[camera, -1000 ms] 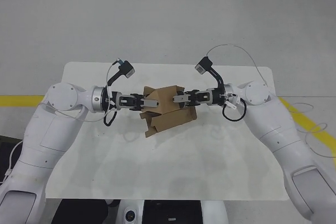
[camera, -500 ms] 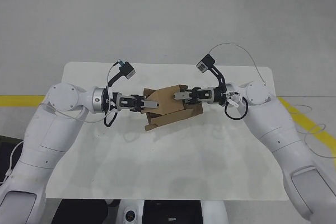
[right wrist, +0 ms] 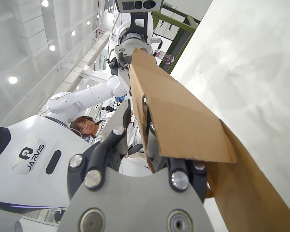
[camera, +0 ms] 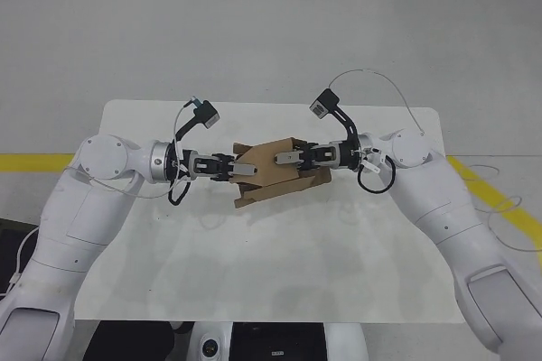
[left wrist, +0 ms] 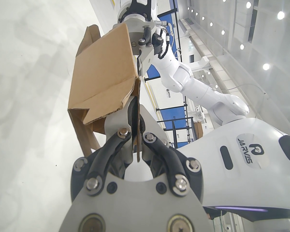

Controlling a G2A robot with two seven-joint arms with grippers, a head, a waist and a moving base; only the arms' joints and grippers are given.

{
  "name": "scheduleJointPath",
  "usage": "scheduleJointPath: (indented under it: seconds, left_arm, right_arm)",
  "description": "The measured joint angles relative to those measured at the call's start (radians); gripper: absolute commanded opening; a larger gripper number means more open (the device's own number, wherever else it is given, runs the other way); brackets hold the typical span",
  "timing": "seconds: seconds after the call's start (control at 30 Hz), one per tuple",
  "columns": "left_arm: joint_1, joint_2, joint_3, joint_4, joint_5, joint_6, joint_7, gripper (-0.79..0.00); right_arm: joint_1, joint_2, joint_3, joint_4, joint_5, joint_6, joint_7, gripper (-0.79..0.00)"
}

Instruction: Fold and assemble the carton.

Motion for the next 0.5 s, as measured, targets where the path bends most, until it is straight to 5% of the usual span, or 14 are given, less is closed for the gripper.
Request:
scheduleJointPath:
  seconds: [0.3, 0.33, 0.43, 0.5]
  left_arm:
    - [0.001, -0.001, 0.000, 0.000, 0.001, 0.002, -0.002, -0.785]
    - [0.002, -0.001, 0.000, 0.000, 0.001, 0.003, 0.000, -0.680]
    - [0.003, -0.001, -0.003, 0.001, 0.003, 0.005, 0.005, -0.012]
    - [0.004, 0.000, -0.005, 0.001, 0.003, 0.007, 0.008, 0.000]
  right_arm:
    - [-0.004, 0.000, 0.001, -0.007, 0.007, 0.007, 0.007, -0.785]
    - [-0.004, 0.000, 0.001, -0.008, 0.007, 0.008, 0.008, -0.785]
    - [-0.006, 0.001, 0.003, -0.007, 0.005, 0.008, 0.008, -0.785]
    - [-0.007, 0.002, 0.005, -0.006, 0.004, 0.004, 0.004, -0.785]
